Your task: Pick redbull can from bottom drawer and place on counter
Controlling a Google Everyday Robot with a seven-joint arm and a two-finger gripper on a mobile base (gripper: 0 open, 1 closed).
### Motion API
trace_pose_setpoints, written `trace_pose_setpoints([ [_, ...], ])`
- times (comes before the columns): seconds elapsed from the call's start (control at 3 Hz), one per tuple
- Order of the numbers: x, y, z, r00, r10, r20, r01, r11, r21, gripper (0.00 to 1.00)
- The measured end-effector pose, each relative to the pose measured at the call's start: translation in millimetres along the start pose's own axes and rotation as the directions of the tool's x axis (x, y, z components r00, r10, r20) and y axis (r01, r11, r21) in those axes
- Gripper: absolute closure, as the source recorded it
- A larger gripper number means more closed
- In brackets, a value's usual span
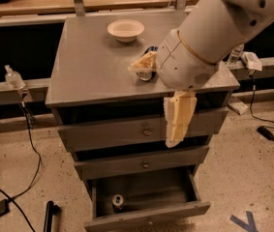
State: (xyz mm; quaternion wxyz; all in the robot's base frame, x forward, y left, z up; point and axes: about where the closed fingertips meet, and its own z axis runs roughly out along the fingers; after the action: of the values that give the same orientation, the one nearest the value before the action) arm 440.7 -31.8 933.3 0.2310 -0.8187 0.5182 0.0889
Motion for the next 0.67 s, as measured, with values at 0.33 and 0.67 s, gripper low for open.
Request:
trace_pose_setpoints([
  [0.33,28,8,49,0.987,-0.088,-0.133,0.065,0.9841,-0.165,0.0],
  [0.67,43,7,58,0.966,-0.141,-0.217,0.099,0.9757,-0.195,0.0],
])
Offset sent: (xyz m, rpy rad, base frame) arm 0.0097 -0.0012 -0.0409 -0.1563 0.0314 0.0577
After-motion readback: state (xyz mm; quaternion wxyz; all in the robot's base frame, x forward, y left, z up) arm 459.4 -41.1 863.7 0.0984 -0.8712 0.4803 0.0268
